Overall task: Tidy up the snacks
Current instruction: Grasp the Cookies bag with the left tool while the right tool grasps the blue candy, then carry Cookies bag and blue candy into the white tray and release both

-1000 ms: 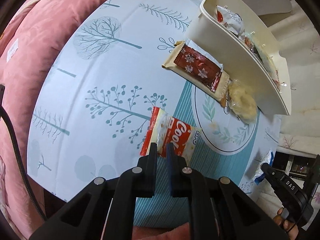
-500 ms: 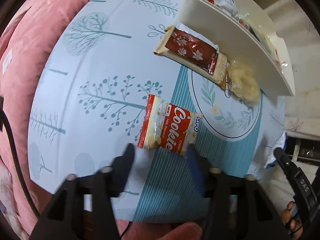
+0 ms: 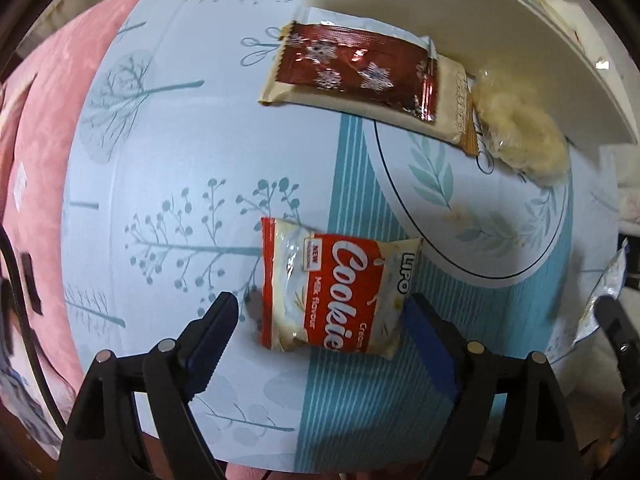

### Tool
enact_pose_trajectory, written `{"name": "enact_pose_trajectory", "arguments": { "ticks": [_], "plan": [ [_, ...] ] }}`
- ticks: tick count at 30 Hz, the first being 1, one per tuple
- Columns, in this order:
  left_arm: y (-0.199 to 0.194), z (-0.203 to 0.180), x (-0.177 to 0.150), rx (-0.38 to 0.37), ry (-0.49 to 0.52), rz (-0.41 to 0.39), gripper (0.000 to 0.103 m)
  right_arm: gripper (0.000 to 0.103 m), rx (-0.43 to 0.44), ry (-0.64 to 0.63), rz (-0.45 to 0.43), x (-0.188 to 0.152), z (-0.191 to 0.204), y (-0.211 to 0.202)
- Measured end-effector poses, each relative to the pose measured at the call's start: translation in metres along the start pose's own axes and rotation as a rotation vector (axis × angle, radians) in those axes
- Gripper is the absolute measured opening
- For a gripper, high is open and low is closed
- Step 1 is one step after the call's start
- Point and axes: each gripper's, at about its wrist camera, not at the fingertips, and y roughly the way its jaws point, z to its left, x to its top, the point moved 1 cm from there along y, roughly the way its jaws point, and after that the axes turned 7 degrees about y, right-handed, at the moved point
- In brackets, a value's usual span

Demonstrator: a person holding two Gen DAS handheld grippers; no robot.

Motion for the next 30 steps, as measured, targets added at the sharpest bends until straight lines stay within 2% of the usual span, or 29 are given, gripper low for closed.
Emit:
{"name": "enact_pose_trajectory", "arguments": {
  "ticks": [7, 10, 15, 18, 24, 30],
  "plan": [
    [0.01, -0.022, 0.018, 0.036, 0.059, 0.03, 0.083, 0.029, -0.019, -0.007, -0.02, 0.004, -0.001, 0.001],
    [0.009, -0.032, 0.02, 0.04, 0.07, 0.003, 0.078, 0.029, -0.027, 0.007, -0.03, 0.005, -0.002, -0.001],
    [0.0, -0.052, 0.018, 0.038, 0.064, -0.026, 0.055, 0.029, -0.044, 0.028, -0.046, 0.005, -0.002, -0.007],
    [-0.005, -0.053, 0.018, 0.023, 0.043, -0.026, 0.051, 0.029, -0.041, 0.022, -0.051, 0.007, 0.002, -0.011],
    [-0.032, -0.031, 0.028, 0.005, 0.017, -0.017, 0.051, 0.029, -0.028, -0.06, -0.094, 0.018, 0.019, -0.026],
    [-0.077, -0.028, 0.042, -0.007, 0.006, -0.026, 0.051, 0.029, -0.002, -0.148, -0.163, 0.036, 0.042, -0.044]
  ]
}}
